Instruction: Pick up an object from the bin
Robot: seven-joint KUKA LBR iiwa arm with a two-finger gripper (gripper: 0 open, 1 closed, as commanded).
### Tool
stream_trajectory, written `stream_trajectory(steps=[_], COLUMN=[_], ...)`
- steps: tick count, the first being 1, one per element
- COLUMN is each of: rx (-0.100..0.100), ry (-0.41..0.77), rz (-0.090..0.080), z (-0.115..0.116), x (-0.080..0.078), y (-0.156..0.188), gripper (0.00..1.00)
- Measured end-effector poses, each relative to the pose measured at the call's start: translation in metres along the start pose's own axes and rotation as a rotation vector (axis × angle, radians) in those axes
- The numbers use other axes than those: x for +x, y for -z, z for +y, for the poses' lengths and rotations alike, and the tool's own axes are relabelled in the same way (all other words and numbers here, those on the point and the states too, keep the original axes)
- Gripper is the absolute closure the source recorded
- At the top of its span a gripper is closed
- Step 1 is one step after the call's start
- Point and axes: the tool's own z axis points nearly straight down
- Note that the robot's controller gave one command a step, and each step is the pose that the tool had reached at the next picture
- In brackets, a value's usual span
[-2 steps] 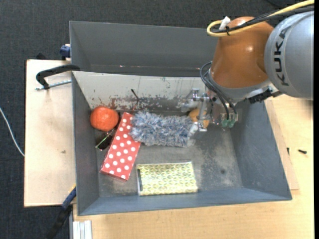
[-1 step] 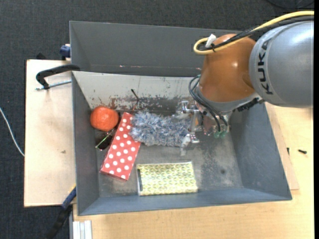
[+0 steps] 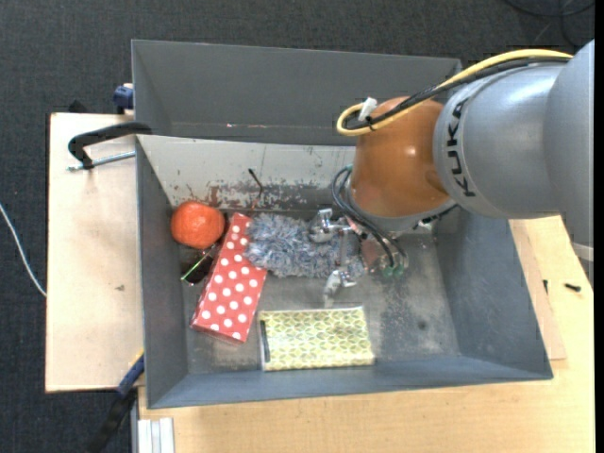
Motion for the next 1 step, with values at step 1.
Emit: stream_trajectory(steps=[1], rx=[0.000], ry=[-0.078], rz=[-0.015], z=[-0.0013], x=[-0.0177], y=[-0.0229], gripper=[1.00])
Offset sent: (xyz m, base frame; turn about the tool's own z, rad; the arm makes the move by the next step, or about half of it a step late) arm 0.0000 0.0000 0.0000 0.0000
